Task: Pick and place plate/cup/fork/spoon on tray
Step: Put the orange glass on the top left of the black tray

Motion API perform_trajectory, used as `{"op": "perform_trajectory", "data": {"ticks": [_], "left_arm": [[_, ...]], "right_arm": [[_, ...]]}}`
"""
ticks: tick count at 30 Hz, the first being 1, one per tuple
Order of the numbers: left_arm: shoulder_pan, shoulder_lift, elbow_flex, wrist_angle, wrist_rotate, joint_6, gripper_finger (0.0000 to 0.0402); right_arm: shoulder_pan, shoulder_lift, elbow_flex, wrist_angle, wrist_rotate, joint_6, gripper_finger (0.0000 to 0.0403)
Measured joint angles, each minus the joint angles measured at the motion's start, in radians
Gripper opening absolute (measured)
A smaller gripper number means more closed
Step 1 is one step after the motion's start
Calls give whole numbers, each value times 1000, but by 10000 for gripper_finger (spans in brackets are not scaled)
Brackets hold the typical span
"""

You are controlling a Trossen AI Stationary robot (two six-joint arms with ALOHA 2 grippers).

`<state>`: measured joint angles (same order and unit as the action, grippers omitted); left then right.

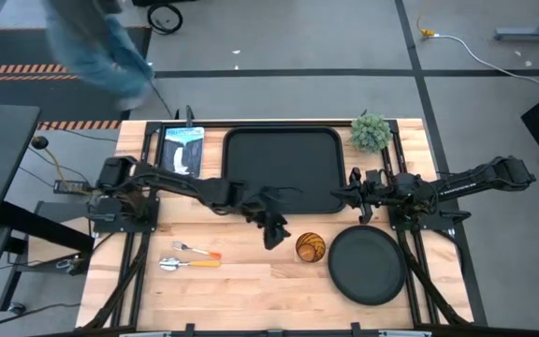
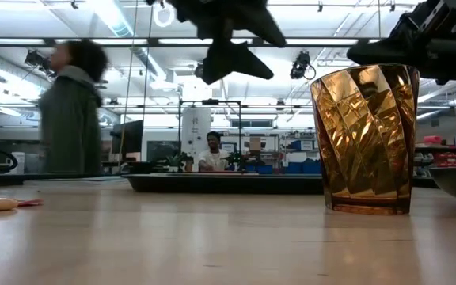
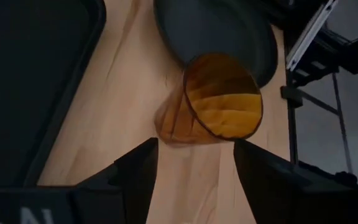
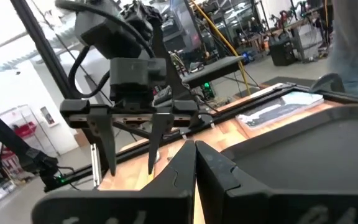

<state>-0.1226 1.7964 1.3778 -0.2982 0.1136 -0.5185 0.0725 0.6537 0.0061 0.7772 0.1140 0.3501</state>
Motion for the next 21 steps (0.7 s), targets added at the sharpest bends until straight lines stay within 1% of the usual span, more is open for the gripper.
{"op": "perform_trajectory", "data": {"ticks": [3,6,10,12,14,17,19,21], "left_arm": [[0,52,78,-72,11,-31,221],[0,97,153,-148,14,-43,211],[0,145,243,-248,5,-74,195],[-2,165,287,-289,-21,-91,188],[-5,184,332,-325,-54,-108,183],[-12,203,379,-360,-84,-135,179],[-17,211,390,-347,-107,-169,178],[-22,216,401,-377,-119,-204,178]], "right_arm": [[40,0,0,13,38,-47,16],[87,1,0,8,71,-68,16],[167,17,0,-24,196,-87,16],[200,27,2,-34,264,-104,16],[227,39,9,-38,306,-129,16],[257,50,22,-38,322,-188,16],[269,49,23,-38,322,-229,16],[275,48,23,-39,323,-268,16]]}}
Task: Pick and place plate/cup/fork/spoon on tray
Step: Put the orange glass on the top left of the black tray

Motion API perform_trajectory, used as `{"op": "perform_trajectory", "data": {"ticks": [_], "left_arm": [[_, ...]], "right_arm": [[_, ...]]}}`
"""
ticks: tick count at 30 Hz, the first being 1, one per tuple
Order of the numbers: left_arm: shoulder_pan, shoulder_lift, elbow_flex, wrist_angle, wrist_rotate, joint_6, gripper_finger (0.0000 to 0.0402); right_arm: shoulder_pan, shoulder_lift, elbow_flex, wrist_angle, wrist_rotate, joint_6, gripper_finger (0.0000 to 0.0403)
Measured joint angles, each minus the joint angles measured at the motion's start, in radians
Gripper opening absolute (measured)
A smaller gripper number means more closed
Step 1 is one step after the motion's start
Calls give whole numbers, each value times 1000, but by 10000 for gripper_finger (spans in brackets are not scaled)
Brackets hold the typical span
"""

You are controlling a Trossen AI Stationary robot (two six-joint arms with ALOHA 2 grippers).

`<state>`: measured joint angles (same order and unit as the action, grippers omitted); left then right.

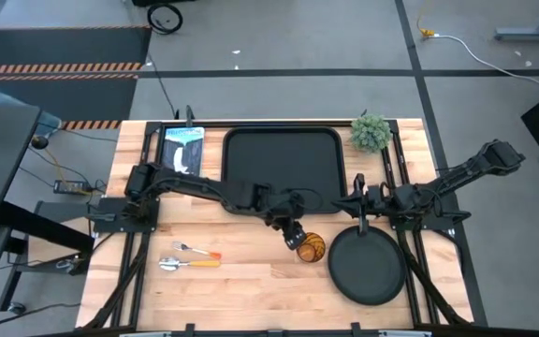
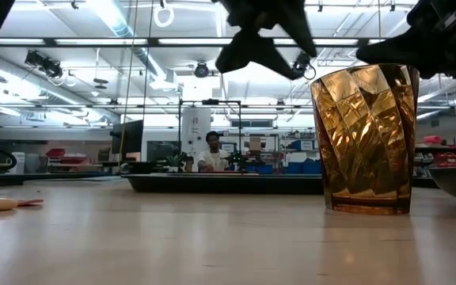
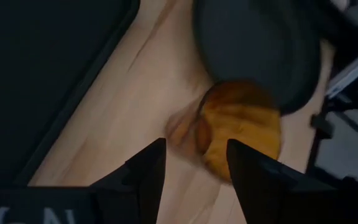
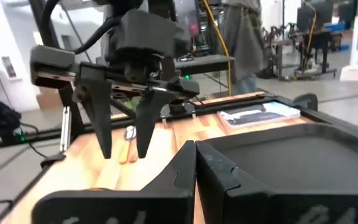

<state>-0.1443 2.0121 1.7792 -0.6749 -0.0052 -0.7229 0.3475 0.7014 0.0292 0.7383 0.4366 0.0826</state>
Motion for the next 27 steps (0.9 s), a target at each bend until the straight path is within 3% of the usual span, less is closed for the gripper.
{"op": "perform_trajectory", "data": {"ticks": [14,19,27], "left_arm": [[-73,2,6,56,-109,-281,178],[-89,2,6,160,-141,-304,178],[-90,2,6,173,-162,-325,172]], "right_arm": [[0,-1,1,0,16,-123,16],[0,-1,1,-1,16,-169,16],[0,-1,1,0,16,-215,16]]}}
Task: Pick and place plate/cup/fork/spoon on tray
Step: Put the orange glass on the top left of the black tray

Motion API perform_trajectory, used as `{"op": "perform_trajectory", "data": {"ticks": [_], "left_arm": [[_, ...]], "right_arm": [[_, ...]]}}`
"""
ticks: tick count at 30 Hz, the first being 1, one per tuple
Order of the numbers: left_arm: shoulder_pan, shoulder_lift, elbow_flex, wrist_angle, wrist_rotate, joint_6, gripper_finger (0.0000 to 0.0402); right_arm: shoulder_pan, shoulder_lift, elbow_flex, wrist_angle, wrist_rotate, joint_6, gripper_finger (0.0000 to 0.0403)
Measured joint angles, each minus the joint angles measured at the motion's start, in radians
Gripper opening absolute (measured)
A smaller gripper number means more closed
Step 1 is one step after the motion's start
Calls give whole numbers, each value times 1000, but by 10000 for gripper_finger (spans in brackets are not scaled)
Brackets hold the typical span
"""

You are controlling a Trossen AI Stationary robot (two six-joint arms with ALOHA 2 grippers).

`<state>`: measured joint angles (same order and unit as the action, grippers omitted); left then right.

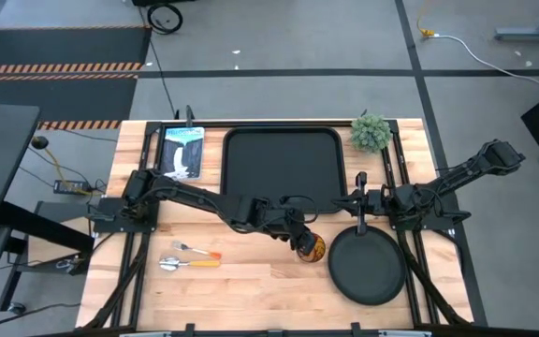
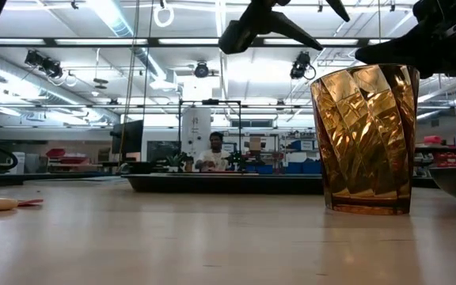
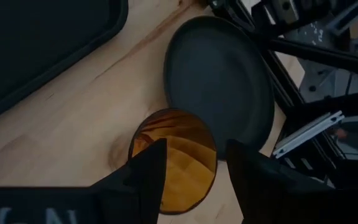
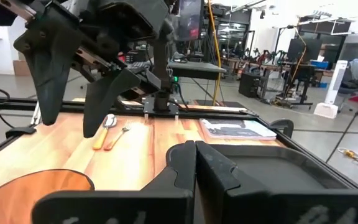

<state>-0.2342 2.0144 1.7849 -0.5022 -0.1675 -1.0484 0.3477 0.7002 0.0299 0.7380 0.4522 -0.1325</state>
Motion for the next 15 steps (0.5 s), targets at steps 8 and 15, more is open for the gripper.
{"op": "perform_trajectory", "data": {"ticks": [8,15], "left_arm": [[-26,0,121,-8,-29,91,146],[-52,15,173,-61,-120,120,142]], "right_arm": [[-1,0,0,0,0,-1,16],[-1,0,0,0,0,7,16]]}}
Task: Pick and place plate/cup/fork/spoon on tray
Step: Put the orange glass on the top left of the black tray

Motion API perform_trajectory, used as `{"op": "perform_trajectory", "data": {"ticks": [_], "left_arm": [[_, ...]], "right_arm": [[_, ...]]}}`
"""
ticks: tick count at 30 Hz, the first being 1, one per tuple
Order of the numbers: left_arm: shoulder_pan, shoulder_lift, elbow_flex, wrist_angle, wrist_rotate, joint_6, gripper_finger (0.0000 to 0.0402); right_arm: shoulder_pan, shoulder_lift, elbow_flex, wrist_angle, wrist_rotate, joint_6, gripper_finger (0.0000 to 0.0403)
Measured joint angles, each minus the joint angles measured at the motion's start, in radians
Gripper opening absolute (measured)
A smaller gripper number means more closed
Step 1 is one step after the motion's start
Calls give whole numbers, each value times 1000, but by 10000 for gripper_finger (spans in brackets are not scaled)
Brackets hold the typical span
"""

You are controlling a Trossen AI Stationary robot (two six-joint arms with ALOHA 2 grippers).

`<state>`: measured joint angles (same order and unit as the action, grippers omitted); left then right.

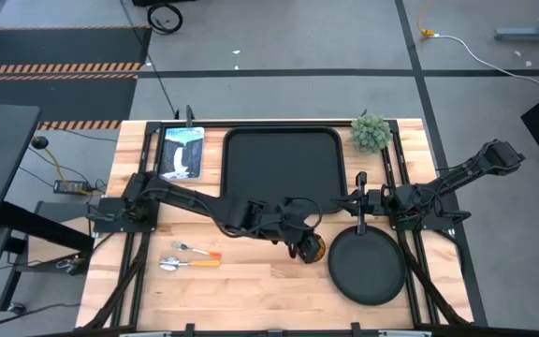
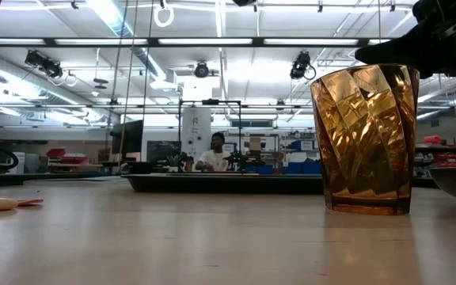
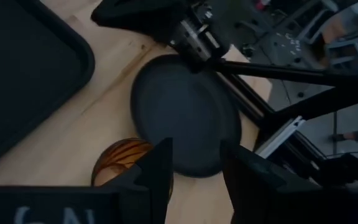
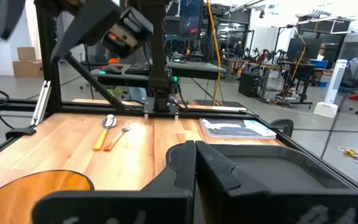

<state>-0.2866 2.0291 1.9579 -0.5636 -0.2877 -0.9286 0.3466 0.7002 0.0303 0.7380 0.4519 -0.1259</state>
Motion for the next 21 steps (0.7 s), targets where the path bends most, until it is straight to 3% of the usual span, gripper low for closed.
{"op": "perform_trajectory", "data": {"ticks": [7,12,17,21], "left_arm": [[1,95,10,-3,123,-53,142],[2,166,168,-37,148,-7,142],[2,247,372,-244,135,54,142],[15,254,387,-333,134,41,142]], "right_arm": [[0,0,0,1,0,3,16],[0,0,0,1,0,3,16],[0,0,0,1,0,3,16],[0,0,1,0,0,3,16]]}}
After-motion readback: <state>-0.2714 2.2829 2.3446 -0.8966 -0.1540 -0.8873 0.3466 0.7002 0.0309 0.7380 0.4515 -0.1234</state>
